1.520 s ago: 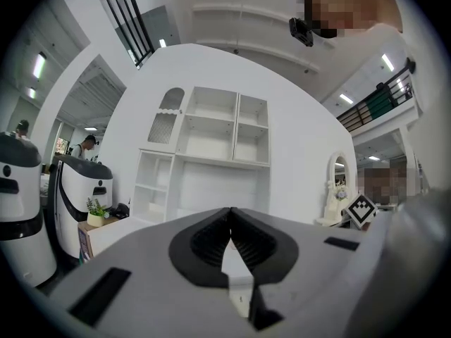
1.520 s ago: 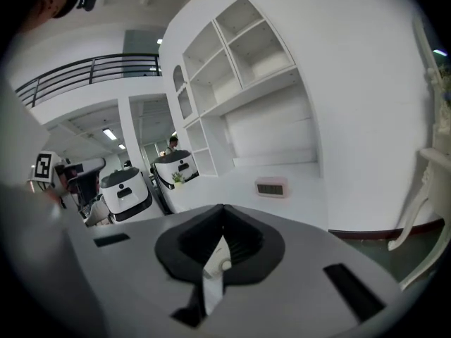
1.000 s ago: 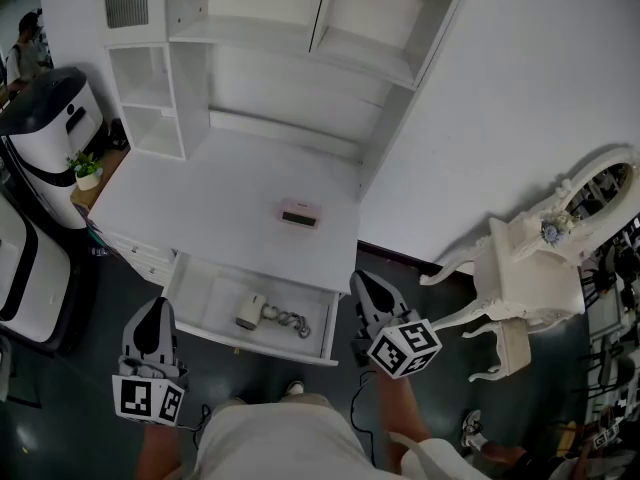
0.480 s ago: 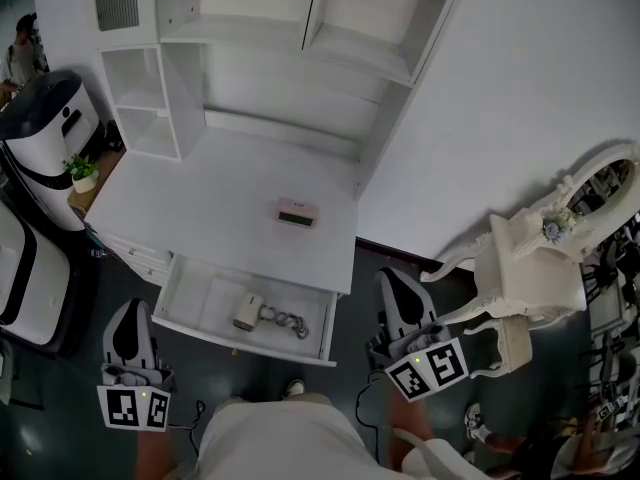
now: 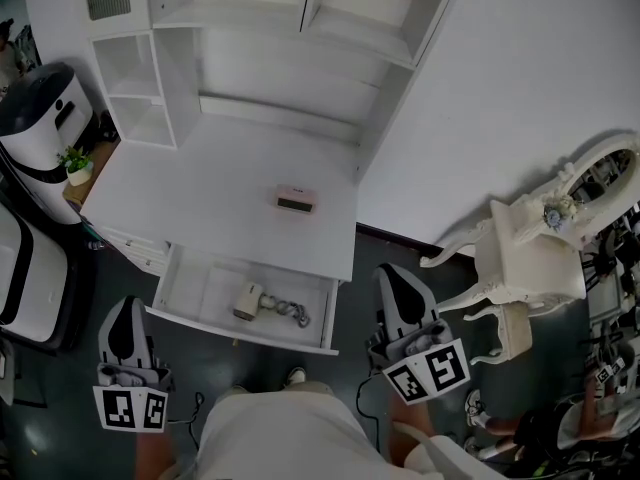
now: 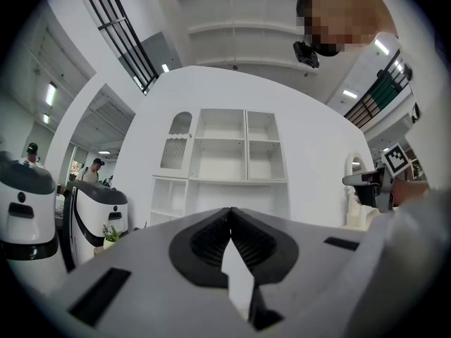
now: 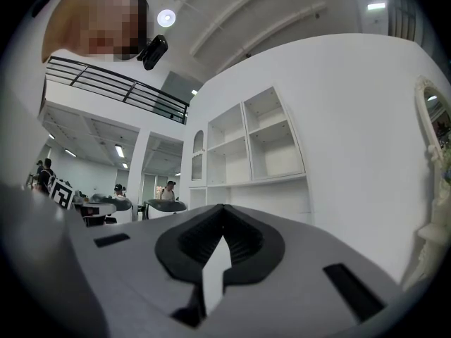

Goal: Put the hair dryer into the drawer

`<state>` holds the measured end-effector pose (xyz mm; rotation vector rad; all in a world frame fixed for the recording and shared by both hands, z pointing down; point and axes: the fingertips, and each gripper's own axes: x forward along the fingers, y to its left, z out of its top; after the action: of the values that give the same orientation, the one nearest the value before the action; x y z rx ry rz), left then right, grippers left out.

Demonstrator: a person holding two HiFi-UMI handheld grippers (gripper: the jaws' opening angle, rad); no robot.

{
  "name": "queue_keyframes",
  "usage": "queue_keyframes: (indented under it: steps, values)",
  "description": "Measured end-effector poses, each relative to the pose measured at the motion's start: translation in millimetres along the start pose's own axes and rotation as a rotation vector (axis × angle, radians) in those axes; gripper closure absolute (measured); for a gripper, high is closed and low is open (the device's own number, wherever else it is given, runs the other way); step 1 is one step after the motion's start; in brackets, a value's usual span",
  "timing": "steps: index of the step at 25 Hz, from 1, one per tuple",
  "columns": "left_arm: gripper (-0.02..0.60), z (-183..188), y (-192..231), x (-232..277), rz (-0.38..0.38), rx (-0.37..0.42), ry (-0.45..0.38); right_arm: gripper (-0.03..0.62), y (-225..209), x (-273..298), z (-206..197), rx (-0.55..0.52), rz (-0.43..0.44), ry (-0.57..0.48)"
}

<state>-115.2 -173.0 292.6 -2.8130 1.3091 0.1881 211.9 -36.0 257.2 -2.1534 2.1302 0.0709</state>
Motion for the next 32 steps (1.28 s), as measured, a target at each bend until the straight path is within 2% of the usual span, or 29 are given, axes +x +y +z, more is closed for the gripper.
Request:
queue_keyframes:
  steps: [7, 17, 32]
  values:
    - [0.565, -2.9, 0.5, 4.2, -0.024, -0.010, 0.001, 0.583, 9.9, 3.4, 1.3, -0.020, 0.002, 0.004]
    - [0.565, -13.8, 1.4, 11.6, -0.046, -0.019, 0.017, 0.584, 1.0, 1.1, -12.7, -0.014, -0.073, 0.018]
    - [0.565, -15.7, 6.0, 16.5, -0.025, -0.003, 0.020, 0.585, 1.1, 17.5, -30.7, 0.021, -0.051, 0.024]
